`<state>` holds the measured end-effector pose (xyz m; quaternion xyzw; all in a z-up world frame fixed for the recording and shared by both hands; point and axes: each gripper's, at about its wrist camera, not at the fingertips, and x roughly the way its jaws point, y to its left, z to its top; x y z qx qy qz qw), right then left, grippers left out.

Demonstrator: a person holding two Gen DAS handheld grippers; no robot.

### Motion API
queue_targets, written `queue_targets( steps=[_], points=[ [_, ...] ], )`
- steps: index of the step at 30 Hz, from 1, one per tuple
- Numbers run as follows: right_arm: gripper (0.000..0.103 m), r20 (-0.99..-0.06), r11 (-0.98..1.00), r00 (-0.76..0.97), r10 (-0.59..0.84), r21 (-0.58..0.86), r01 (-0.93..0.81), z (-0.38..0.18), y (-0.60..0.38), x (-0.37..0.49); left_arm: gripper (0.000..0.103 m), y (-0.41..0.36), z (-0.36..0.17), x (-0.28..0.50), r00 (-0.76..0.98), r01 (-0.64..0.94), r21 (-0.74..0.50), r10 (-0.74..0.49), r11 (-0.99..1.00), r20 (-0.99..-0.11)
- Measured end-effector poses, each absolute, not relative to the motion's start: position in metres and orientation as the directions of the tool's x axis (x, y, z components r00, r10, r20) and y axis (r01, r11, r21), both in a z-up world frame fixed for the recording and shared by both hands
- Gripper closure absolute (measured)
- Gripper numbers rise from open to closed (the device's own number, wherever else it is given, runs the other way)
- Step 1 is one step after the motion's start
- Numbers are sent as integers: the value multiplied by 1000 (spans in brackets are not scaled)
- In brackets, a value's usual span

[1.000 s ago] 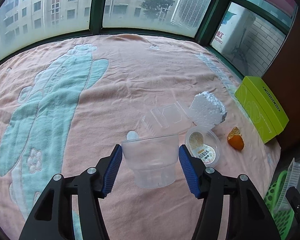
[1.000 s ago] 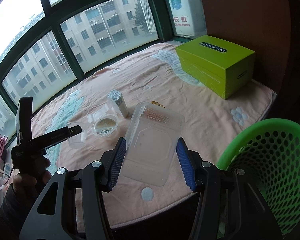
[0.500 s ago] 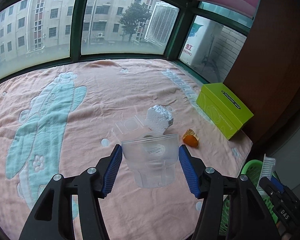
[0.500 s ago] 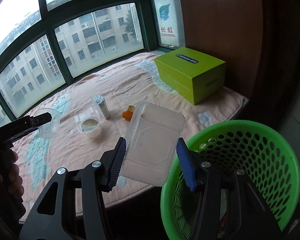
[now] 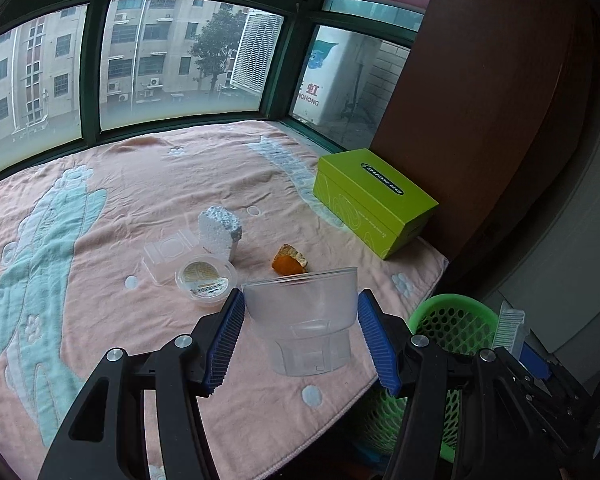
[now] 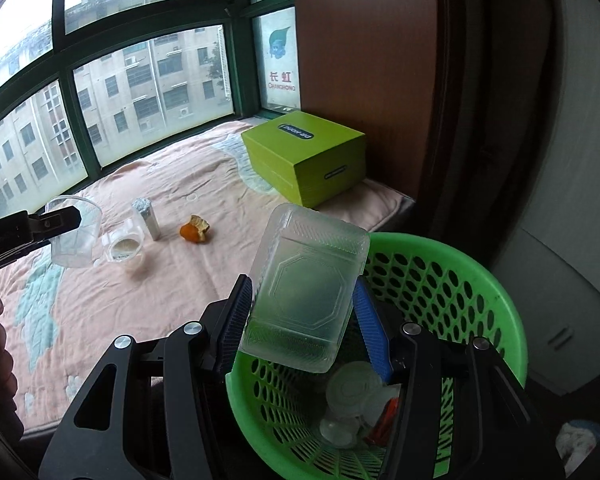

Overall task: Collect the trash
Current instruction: 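Carry the box and cup over the green basket and release both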

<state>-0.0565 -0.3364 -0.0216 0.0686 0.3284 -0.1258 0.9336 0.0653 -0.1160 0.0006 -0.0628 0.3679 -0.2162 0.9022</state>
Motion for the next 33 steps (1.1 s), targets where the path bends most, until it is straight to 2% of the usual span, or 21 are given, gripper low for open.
queue_targets(
  steps=[15, 25, 33],
  points=[
    [49, -649, 916, 713, -267, 59, 396, -34, -374, -89, 47, -170, 11, 42, 595, 465, -242, -503, 852, -627],
    [36, -639, 898, 709, -299, 63, 436, -31, -387, -104, 47, -198, 10, 33, 560, 524, -234, -539, 819, -630],
    [33, -622, 877, 706, -338, 66, 477, -26, -400, -122, 46, -229, 2, 21, 518, 574, -220, -558, 789, -649]
  ],
)
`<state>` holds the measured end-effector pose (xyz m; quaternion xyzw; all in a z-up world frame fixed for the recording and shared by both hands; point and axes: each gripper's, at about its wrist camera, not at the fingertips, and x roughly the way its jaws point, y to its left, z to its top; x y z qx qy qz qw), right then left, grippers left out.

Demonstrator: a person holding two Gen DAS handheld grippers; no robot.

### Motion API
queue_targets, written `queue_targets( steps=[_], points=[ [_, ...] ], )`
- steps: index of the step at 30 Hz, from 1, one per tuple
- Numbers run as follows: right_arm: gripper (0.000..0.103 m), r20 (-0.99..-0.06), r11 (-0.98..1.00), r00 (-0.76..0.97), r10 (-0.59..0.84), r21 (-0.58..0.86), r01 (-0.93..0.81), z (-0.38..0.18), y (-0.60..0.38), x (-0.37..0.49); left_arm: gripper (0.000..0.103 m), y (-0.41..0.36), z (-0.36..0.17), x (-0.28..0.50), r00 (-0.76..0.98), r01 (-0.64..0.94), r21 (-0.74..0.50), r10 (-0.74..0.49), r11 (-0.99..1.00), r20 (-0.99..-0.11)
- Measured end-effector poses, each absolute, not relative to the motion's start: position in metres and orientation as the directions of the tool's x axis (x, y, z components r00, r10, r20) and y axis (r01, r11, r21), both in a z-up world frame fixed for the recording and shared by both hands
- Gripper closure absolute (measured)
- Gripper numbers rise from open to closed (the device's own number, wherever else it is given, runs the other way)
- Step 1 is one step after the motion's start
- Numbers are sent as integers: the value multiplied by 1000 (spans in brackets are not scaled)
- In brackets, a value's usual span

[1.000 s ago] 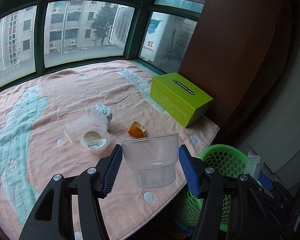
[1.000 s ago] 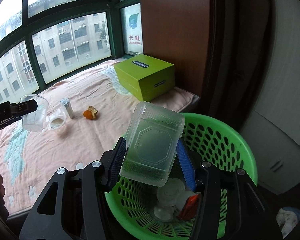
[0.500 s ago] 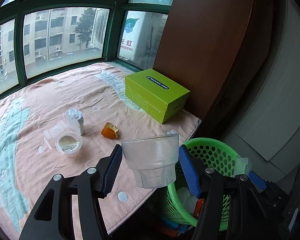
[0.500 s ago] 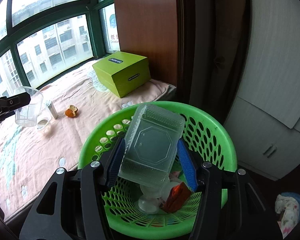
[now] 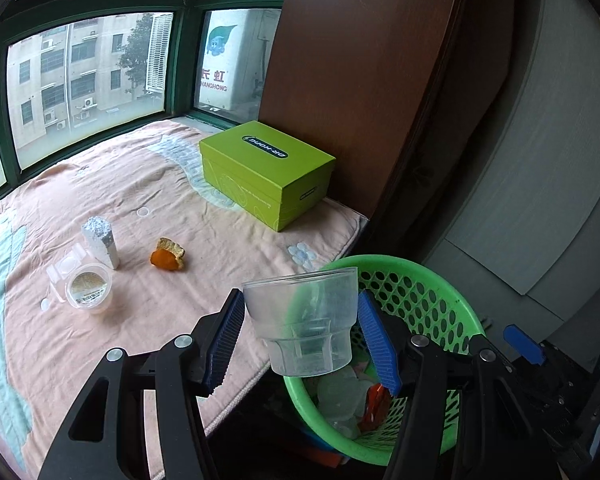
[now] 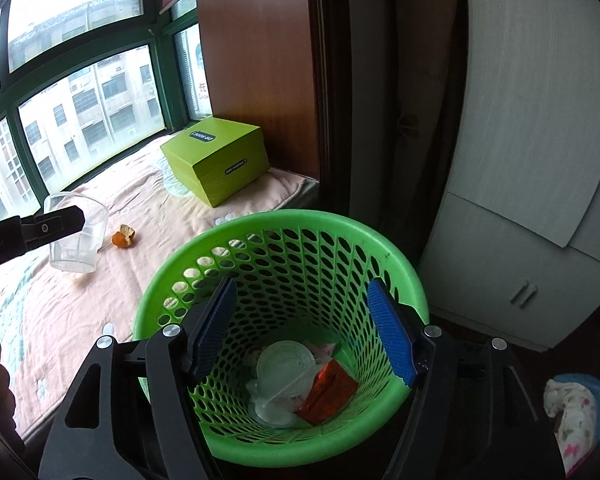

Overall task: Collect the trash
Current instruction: 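Carry the box and cup over the green basket and release both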

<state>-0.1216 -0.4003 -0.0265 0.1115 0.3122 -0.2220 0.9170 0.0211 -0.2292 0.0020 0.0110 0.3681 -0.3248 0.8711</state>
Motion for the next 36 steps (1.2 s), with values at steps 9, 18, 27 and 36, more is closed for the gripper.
queue_targets(
  steps=[9, 18, 27, 36],
  points=[
    [29, -609, 856, 700, -374, 65, 513, -25, -411, -136, 46, -265, -13, 7, 467, 632, -195, -569, 750, -677],
    [28, -601, 840, 693, -398, 64, 538, -24, -418, -144, 34, -284, -18, -3, 426, 669, -200, -591, 715, -685],
    [26, -598, 853, 705, -381, 67, 517, -23, -412, -138, 27, -269, -15, 3, 453, 643, -199, -576, 740, -681],
    [21, -594, 897, 737, -322, 57, 438, -18, -389, -112, 25, -221, -4, 30, 540, 551, -179, -511, 815, -668]
  ],
)
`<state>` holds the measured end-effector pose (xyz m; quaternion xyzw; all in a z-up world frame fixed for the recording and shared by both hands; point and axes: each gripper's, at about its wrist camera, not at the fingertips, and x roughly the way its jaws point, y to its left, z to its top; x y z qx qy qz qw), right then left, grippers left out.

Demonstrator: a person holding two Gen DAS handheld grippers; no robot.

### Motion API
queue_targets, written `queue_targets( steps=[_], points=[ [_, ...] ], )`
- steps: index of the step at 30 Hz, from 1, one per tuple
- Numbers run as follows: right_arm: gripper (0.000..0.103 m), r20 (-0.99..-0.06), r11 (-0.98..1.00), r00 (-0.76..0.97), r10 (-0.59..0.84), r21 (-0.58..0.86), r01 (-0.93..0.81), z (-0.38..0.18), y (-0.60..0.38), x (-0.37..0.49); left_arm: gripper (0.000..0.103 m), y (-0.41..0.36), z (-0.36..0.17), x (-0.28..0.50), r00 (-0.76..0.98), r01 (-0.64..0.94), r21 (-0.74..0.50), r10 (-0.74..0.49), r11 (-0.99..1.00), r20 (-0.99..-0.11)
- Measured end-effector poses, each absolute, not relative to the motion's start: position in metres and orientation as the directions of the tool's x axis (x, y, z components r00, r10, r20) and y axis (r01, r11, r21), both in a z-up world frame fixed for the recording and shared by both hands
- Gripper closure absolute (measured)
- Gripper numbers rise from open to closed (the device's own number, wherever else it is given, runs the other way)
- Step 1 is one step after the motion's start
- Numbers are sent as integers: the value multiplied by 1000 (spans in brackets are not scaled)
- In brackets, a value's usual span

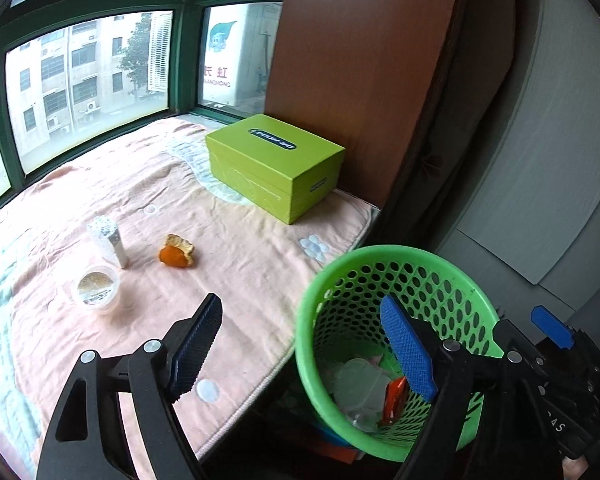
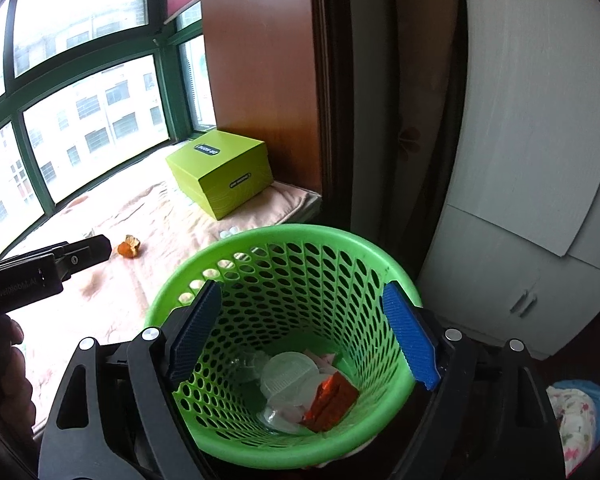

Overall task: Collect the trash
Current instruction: 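Carry the box and cup over the green basket and release both, then return both tools from the basket to the table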

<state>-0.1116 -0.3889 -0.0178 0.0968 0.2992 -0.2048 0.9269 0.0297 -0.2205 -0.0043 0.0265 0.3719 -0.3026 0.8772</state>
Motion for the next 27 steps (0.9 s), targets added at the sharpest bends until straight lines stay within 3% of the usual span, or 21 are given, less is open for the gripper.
queue_targets(
  steps=[27],
  points=[
    [20, -676, 995, 733, 75, 94, -15, -41, -233, 50, 24, -3, -13, 146, 692, 86, -175, -185, 981, -698]
  ],
)
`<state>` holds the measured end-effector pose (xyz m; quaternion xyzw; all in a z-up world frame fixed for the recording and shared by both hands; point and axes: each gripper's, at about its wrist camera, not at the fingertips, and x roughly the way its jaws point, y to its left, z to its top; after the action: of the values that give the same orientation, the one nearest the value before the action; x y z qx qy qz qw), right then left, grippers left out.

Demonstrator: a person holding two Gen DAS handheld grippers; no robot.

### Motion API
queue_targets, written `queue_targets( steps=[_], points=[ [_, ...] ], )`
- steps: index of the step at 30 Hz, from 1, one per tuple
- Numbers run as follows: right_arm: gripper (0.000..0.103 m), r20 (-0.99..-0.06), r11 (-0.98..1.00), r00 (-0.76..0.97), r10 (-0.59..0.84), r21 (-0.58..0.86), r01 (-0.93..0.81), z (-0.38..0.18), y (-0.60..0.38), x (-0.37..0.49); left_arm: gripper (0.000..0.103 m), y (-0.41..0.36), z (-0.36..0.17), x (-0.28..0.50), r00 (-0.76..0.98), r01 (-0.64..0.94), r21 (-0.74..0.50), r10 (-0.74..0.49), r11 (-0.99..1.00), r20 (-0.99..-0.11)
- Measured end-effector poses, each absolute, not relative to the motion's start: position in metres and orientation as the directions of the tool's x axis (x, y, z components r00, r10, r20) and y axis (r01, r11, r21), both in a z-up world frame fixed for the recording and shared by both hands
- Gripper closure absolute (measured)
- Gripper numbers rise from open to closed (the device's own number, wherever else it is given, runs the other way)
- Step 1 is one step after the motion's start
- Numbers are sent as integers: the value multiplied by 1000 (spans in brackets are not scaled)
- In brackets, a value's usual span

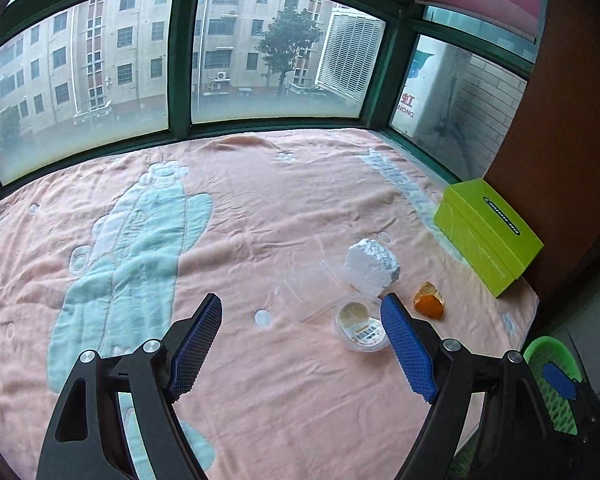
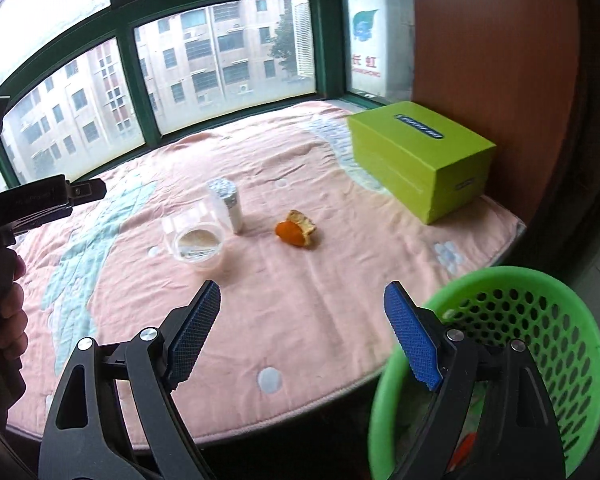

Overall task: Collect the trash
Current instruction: 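Return both tools from the basket to the table, then grasp the labeled yogurt cup with the right tool while the left tool grasps the hexagon-patterned clear lid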

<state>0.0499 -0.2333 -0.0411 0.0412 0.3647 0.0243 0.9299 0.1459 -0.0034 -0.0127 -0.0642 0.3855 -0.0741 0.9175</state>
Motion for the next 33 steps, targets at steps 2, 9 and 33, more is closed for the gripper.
queue_targets(
  steps=[2, 9, 33],
  points=[
    [20, -688, 993, 717, 111, 100, -58, -47, -217, 66, 24, 7, -16, 148, 690, 69, -178, -176, 982, -702],
    [20, -736, 979, 647, 197, 112, -170, -73, -170, 117, 24, 36, -29, 159, 676, 16, -177, -141, 984, -723],
    [37, -807, 979, 560, 187, 102, -179, -118, -148, 185, 24, 41, -67, 196, 618, 57, -124, -133, 991, -775]
  ],
)
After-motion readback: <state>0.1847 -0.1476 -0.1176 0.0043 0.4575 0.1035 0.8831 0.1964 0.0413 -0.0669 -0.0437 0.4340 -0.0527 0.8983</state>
